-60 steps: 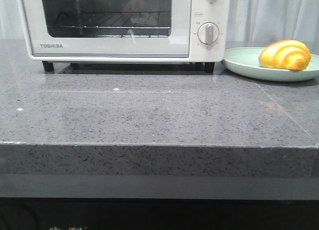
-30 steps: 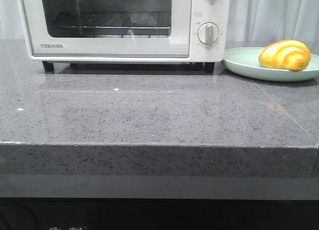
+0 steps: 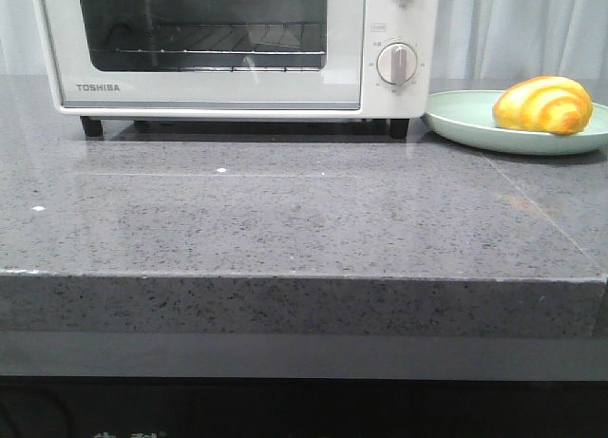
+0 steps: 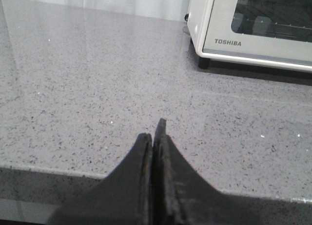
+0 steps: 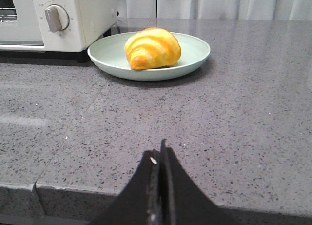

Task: Put bread in oven

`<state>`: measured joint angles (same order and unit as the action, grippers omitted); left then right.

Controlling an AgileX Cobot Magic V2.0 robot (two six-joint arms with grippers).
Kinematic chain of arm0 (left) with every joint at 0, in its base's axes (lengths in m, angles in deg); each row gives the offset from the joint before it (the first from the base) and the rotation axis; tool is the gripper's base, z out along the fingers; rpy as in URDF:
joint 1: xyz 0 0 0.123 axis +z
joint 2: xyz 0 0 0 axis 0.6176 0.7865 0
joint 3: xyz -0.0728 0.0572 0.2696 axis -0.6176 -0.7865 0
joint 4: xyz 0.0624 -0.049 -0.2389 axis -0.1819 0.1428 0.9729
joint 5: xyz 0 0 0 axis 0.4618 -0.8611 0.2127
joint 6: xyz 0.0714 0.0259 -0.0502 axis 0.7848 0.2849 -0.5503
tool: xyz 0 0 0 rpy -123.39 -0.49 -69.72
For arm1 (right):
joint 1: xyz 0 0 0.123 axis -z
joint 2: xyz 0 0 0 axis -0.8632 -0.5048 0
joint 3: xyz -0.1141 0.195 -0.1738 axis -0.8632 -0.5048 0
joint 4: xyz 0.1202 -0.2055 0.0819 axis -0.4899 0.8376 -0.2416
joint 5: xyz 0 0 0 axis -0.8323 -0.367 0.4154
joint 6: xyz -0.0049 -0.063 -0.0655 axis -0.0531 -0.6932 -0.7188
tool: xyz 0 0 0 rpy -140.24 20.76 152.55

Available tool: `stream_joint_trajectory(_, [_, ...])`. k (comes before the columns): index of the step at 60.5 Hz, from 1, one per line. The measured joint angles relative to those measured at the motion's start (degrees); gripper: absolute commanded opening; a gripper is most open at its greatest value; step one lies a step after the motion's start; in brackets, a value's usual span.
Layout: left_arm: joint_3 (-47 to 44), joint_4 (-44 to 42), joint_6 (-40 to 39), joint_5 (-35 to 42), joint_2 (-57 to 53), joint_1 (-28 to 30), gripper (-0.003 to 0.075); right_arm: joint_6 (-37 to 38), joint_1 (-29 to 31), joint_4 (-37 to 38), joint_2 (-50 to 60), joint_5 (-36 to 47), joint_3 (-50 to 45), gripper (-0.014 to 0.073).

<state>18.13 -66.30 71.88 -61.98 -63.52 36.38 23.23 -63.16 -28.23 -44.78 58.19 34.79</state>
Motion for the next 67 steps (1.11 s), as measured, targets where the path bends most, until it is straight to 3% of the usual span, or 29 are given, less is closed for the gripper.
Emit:
stream_joint_trajectory(15, [0.0, -0.1, 0.0, 3.8, 0.0, 0.0, -0.002, 0.0, 0.0, -0.9, 0.0, 2.4, 0.0, -0.006])
stream_joint_trajectory(24, [0.1, 1.4, 0.0, 14.9, 0.0, 0.0, -0.002, 0.0, 0.0, -3.7, 0.0, 9.9, 0.2, -0.006])
stream_joint_trajectory(30, [2.0, 2.0, 0.0, 19.5, 0.0, 0.0, -0.002, 0.0, 0.0, -4.5, 0.0, 8.9, 3.5, -0.0058])
stream_joint_trajectory(41, [14.3, 2.0, 0.0, 10.0, 4.8, 0.0, -0.002, 0.0, 0.0, -4.1, -1.8, -1.4, 15.7, -0.0058])
stream_joint_trajectory(50, [26.5, 2.0, 0.0, 0.5, 19.8, 0.0, -0.002, 0.0, 0.0, -2.9, -10.3, -11.6, 25.0, -0.0058])
stream_joint_trajectory(59, [33.8, 2.0, 0.3, -1.2, 33.5, -0.3, -0.002, 0.0, 0.0, -2.6, -16.8, -13.5, 27.5, -0.0058])
stream_joint_trajectory(67, [40.0, 1.9, 1.5, 1.0, 43.7, -4.9, -0.002, 0.0, 0.0, -2.5, -18.8, -13.5, 27.5, -0.0058])
